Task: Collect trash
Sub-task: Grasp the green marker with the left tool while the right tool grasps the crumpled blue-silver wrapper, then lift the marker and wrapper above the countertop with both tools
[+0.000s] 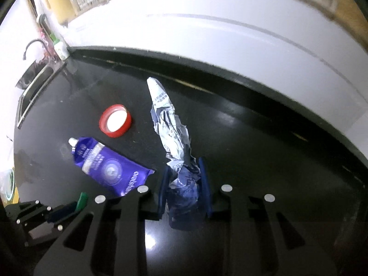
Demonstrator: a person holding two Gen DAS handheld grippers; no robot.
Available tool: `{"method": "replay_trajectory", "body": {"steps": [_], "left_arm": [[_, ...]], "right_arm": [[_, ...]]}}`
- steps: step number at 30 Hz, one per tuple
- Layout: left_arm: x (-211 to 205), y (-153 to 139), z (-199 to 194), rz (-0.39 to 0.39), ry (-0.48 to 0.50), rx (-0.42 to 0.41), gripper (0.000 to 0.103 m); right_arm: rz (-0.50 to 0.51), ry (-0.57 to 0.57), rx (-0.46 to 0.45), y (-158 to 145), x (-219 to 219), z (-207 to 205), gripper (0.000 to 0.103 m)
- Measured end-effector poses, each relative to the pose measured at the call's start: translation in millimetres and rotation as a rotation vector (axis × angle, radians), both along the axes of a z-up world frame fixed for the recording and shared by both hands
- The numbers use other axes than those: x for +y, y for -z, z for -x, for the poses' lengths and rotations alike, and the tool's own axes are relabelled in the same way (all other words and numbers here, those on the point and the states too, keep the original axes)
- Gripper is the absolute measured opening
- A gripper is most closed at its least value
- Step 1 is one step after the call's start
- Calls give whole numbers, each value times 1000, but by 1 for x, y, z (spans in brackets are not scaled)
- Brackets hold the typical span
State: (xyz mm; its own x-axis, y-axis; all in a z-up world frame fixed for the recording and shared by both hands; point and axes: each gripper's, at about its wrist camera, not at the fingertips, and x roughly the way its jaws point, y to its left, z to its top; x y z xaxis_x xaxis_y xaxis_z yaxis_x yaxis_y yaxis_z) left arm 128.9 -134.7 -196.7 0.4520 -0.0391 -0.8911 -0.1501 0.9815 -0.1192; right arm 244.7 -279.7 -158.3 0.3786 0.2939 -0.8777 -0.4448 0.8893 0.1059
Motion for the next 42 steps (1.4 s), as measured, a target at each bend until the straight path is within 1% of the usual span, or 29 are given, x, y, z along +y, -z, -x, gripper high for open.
{"method": "replay_trajectory", "body": {"steps": [5, 7, 13, 17, 22, 29, 33, 36, 39, 42], "left_arm": [[9, -37, 8, -5, 30, -36, 13], [14, -54, 13, -9, 45, -50, 13], [28, -83, 23, -15, 81, -72, 13], [38, -93, 29, -17, 109, -76, 13], [42, -98, 34, -29, 151, -82, 13], [49, -106, 37, -35, 177, -100, 13], [55, -110, 40, -35, 177, -110, 13], [64, -116, 47, -39, 161, -127, 13], [89, -127, 62, -40, 111, -155, 13], [124, -139, 84, -57, 33, -180, 13]], "right_arm": [[0, 35, -22, -35, -3, 30, 26], [4, 53, -31, -49, -5, 49, 26], [-16, 107, -46, -75, -1, 99, 26], [-25, 143, -59, -85, 5, 119, 26], [-28, 183, -73, -94, 2, 135, 26], [-18, 201, -85, -101, 14, 140, 26], [-17, 194, -93, -107, 22, 142, 26], [-21, 170, -101, -113, 37, 148, 26], [-30, 102, -105, -119, 66, 152, 26], [-50, 21, -105, -123, 103, 157, 26]]}}
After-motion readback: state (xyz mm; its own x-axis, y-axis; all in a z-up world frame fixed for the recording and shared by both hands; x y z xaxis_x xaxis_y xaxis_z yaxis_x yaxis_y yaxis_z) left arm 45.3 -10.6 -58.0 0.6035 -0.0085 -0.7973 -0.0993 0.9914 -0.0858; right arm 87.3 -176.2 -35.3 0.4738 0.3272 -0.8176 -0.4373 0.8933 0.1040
